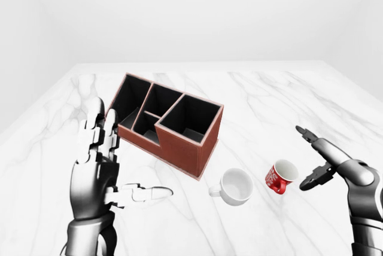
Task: Pick up the red mug and place it to the right of the caddy.
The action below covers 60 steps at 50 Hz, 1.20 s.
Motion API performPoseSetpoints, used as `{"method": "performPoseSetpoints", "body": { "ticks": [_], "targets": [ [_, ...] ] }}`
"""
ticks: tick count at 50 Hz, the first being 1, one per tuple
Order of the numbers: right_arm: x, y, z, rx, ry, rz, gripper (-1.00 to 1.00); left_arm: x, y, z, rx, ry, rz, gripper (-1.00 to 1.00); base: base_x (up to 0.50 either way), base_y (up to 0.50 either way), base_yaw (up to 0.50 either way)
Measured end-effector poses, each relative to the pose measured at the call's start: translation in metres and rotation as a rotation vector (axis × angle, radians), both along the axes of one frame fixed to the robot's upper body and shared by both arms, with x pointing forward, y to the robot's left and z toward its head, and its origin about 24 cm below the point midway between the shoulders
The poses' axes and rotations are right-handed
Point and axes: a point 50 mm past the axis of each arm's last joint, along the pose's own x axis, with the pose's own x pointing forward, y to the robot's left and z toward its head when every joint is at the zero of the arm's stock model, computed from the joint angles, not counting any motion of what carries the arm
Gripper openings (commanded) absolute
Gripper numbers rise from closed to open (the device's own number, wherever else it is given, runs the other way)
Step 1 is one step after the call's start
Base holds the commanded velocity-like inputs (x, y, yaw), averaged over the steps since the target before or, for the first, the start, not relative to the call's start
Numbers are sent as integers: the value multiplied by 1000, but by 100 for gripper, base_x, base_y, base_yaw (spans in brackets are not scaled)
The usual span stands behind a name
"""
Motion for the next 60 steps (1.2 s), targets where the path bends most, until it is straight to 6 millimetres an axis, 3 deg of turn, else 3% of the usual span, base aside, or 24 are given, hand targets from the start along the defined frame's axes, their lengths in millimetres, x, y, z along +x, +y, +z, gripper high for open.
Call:
{"method": "performPoseSetpoints", "body": {
  "ticks": [30, 60],
  "targets": [
    [8, -5, -10, -67, 61, -21, 99, 0, 1, -1, 1, 3, 3, 100, 0, 0, 0],
    [15, 8, -20, -140, 95, 9, 99, 1, 1, -1, 1, 6, 3, 100, 0, 0, 0]
  ]
}}
